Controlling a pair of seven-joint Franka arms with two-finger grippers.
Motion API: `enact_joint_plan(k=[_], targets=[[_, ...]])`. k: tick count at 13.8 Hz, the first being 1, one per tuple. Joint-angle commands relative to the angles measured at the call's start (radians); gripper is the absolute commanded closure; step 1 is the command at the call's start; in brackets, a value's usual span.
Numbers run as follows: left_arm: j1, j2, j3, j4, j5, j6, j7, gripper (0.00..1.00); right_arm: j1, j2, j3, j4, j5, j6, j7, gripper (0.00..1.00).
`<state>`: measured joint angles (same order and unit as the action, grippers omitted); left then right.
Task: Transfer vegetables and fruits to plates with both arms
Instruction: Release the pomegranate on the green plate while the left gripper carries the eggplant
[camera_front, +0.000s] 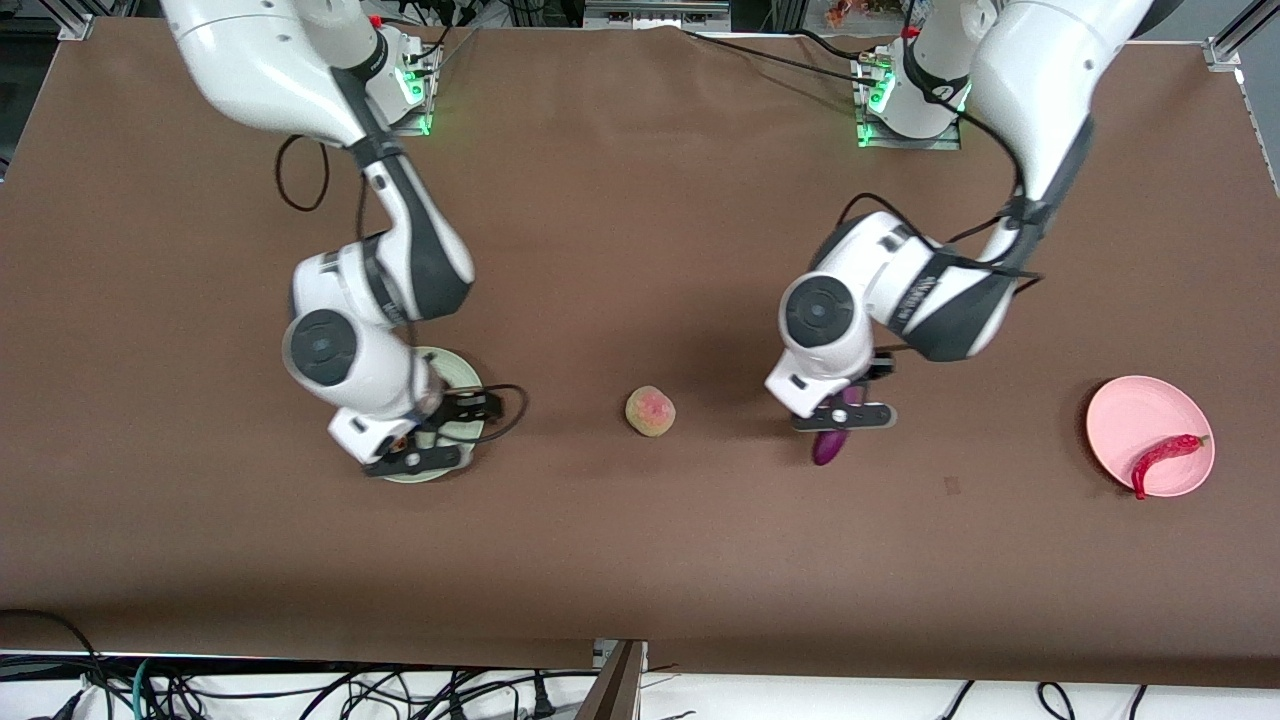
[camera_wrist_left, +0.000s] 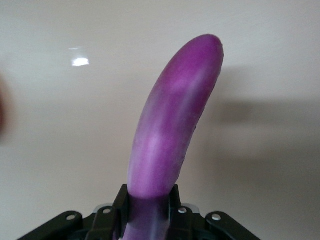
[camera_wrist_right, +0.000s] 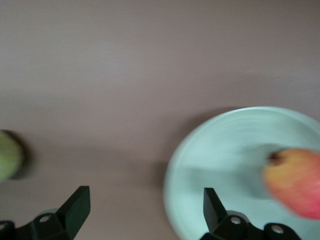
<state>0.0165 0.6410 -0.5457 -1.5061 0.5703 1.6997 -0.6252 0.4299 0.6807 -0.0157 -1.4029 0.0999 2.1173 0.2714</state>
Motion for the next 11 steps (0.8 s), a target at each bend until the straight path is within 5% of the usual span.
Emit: enact_joint_plan(k=[1,6,11], targets=[[0.211,-0.056,-0.011,-0.011,-0.053,-0.048,0.389,0.94,0.111,0.101,-0.013,0.117,-0.003,0.035,0.177,0.00],[0.514,-0.049,-0.005,-0.019,-0.035,0.082,0.966,0.92,0.246,0.213,-0.017,0.217,-0.003,0.173,0.416,0.00],[0.675,0.038,0.041,-0.023,0.057,0.294,1.263,0.88,0.279,0.310,-0.021,0.309,-0.014,0.249,0.460,0.00]])
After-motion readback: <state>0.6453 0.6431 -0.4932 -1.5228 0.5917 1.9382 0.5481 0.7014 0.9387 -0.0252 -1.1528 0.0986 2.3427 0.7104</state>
